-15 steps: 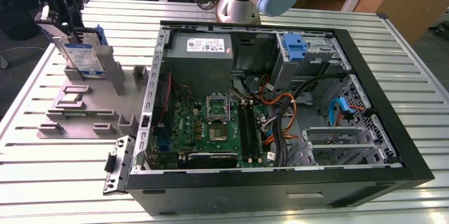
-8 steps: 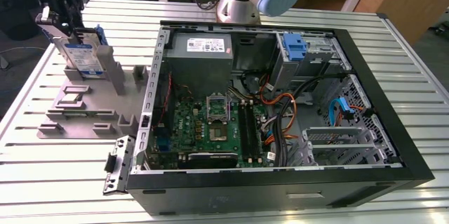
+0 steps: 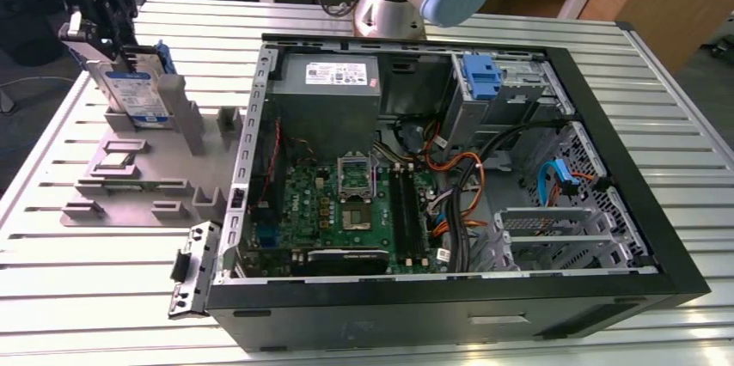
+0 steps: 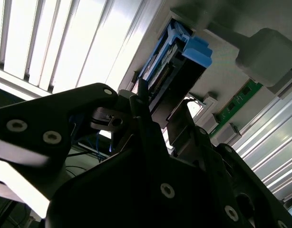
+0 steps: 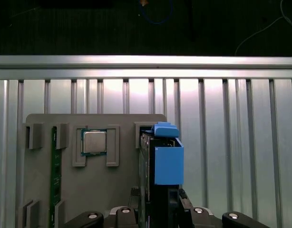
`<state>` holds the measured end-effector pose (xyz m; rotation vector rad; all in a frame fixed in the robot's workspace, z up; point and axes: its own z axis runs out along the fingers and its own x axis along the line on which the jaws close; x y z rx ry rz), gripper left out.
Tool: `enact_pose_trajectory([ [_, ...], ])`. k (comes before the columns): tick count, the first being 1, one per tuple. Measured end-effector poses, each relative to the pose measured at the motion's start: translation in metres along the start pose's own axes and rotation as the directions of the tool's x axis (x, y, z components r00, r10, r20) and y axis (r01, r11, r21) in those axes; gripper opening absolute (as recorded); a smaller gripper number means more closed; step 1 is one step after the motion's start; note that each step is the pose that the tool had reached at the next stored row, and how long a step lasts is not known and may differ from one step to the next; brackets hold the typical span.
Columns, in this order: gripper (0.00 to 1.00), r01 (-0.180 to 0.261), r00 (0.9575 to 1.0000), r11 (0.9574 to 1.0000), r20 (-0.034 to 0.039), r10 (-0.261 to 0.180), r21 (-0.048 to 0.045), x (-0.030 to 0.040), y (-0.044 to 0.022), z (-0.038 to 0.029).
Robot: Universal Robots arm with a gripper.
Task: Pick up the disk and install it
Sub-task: 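Pick up the disk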
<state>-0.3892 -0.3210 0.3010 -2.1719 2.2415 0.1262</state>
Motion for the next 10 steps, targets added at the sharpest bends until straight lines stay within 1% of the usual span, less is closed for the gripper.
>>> enact_pose_trajectory([
  [7,0.41,0.000,1.0000,1.0000,-0.0002,0.000,-0.0002,0.0000,0.0000,0.0001],
  [8,0.35,0.000,1.0000,1.0000,-0.0001,0.000,-0.0001,0.0000,0.0000,0.0001],
  [10,0.35,0.000,1.0000,1.0000,0.0000,0.000,-0.0001,0.0000,0.0000,0.0001],
])
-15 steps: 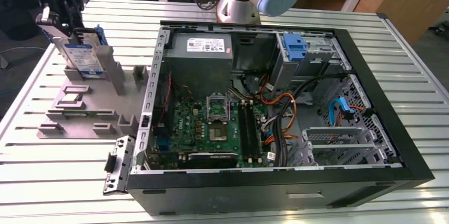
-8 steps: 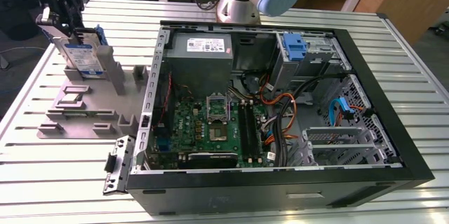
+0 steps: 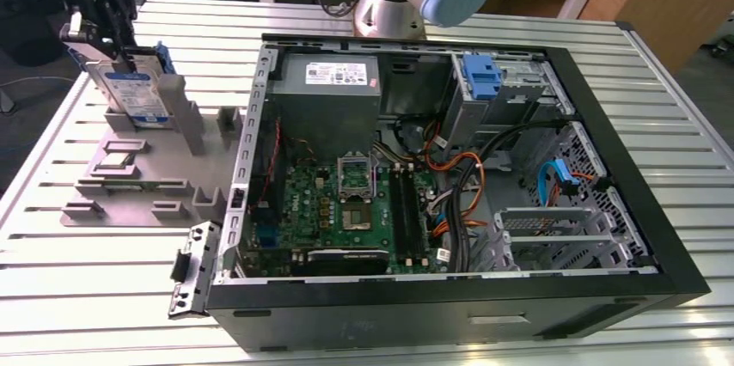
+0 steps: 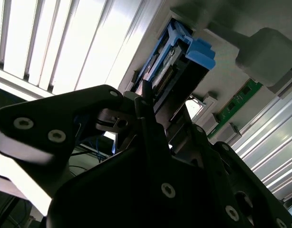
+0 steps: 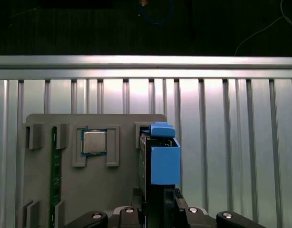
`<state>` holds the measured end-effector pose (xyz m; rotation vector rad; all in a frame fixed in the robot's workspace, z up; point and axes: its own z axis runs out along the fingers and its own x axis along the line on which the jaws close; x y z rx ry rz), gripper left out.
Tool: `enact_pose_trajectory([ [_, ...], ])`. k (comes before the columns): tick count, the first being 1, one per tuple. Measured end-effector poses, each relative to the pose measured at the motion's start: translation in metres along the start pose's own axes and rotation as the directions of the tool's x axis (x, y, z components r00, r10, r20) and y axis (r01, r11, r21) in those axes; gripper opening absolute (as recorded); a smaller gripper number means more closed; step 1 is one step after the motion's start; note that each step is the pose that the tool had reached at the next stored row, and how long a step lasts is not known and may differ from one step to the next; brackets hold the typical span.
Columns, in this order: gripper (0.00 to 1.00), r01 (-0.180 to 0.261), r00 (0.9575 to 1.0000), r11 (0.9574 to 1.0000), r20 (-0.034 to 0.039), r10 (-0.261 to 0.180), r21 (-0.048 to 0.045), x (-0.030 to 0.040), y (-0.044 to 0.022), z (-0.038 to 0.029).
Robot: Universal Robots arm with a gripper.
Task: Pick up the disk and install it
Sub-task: 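Pick up the disk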
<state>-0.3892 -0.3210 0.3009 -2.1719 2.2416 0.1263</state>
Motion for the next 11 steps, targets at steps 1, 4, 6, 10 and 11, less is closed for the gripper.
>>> enact_pose_trajectory([
  [1,0.35,0.000,1.0000,1.0000,0.0000,0.000,0.0001,0.0000,0.0000,0.0000],
  [4,0.35,0.000,1.0000,1.0000,0.0000,0.000,0.0000,0.0000,0.0000,0.0003],
  [6,0.35,0.000,1.0000,1.0000,0.0000,0.000,0.0000,0.0000,0.0000,0.0006],
  [10,0.35,0.000,1.0000,1.0000,0.0000,0.000,0.0001,0.0000,0.0000,0.0007],
  [11,0.35,0.000,1.0000,1.0000,0.0001,0.000,0.0001,0.0000,0.0000,0.0007],
])
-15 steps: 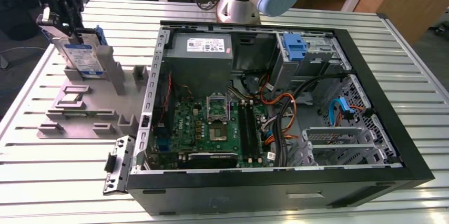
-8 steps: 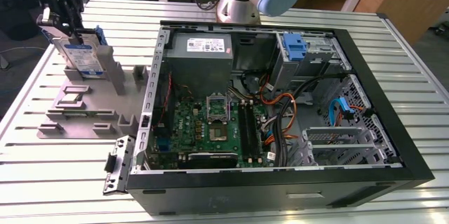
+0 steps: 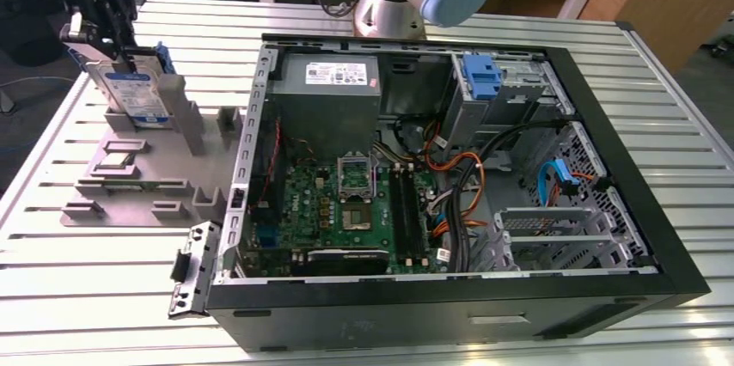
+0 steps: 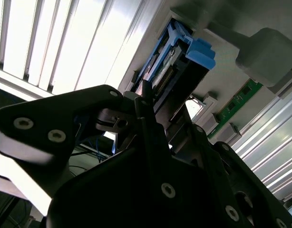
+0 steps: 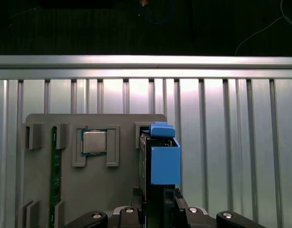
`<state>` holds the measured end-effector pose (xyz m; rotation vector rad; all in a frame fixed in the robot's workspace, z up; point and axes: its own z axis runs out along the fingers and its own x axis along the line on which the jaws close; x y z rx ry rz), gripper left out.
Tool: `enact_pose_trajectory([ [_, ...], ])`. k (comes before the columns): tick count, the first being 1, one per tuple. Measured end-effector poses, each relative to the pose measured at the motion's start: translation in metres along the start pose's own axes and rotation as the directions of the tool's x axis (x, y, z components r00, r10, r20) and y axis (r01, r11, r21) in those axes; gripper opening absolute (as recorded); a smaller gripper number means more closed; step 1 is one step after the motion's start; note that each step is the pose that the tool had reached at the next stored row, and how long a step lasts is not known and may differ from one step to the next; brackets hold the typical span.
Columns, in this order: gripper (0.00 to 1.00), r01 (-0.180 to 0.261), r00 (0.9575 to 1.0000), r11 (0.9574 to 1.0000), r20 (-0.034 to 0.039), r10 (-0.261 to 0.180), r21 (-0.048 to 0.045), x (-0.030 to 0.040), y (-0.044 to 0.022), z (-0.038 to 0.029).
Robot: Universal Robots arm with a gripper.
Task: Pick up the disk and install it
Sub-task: 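Pick up the disk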
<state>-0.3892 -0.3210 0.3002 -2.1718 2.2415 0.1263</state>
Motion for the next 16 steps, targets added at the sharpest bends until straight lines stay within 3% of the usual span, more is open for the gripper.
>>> enact_pose_trajectory([
  [16,0.35,0.000,1.0000,1.0000,0.0001,0.000,0.0003,-0.0011,0.0007,-0.0158],
])
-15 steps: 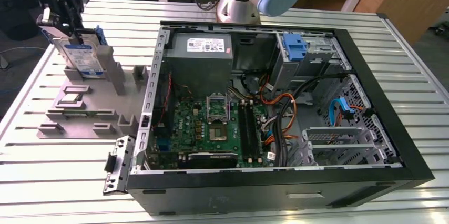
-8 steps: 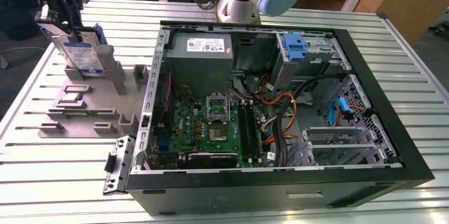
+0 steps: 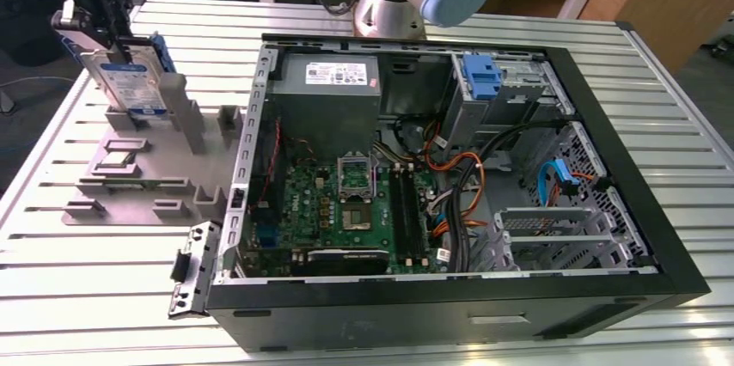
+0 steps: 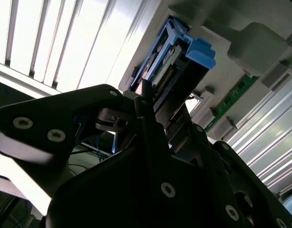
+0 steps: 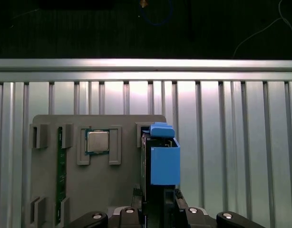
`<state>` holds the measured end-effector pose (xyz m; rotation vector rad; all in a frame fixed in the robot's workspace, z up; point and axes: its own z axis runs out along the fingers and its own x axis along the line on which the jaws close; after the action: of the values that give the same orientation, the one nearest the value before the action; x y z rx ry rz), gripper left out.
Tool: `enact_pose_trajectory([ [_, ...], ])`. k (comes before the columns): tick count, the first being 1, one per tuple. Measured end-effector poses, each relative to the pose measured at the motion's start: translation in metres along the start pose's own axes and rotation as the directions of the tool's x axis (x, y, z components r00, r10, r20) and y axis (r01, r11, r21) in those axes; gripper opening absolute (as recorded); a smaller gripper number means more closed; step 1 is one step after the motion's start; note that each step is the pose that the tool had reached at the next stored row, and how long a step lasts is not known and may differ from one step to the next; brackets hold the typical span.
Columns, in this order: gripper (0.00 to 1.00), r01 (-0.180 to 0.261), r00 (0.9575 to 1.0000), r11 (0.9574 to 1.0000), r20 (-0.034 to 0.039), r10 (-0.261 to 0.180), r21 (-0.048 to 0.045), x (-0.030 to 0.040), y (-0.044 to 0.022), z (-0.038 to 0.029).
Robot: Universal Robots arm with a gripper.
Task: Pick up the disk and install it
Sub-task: 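Pick up the disk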
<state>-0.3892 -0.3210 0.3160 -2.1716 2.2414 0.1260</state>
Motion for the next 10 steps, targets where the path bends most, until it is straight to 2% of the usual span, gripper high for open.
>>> enact_pose_trajectory([
  [10,0.35,0.000,1.0000,1.0000,-0.0001,0.000,-0.0002,-0.0001,0.0000,-0.0011],
])
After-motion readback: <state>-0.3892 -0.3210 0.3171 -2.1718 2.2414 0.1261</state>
